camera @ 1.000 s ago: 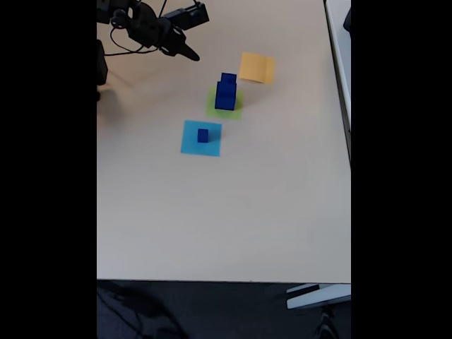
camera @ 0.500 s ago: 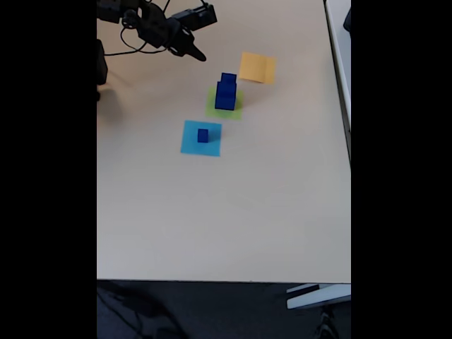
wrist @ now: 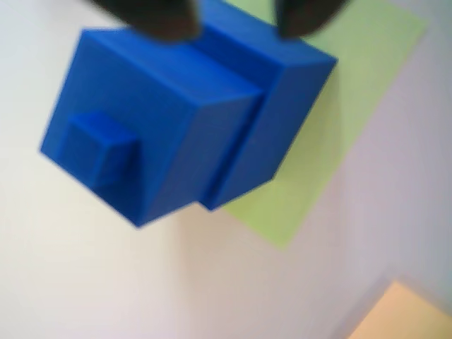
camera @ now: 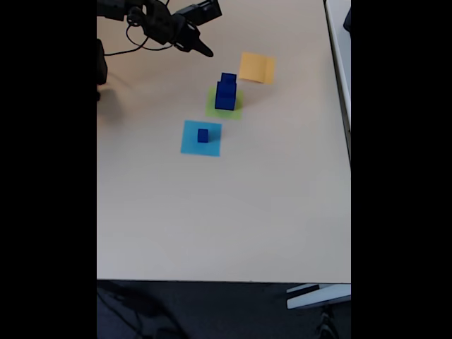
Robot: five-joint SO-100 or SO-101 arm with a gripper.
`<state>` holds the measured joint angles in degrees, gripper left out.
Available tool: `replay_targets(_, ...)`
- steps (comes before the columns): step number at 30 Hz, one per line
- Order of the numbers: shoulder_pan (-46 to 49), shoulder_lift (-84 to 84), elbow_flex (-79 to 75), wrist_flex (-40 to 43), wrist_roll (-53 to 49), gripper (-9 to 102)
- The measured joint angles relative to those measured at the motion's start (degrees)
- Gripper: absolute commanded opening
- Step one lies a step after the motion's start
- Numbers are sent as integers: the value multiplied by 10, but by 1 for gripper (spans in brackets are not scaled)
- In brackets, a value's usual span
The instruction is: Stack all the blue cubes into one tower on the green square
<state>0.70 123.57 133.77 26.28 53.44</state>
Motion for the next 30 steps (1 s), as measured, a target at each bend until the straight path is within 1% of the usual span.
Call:
replay_targets(9, 0, -18, -20, -2, 4, 20)
replay_targets(19, 0, -58, -78, -2, 9, 25)
replay_targets(23, -1, -76, -98, -2, 44, 26)
replay_targets(30, 1, -83, -98, -2, 138, 26)
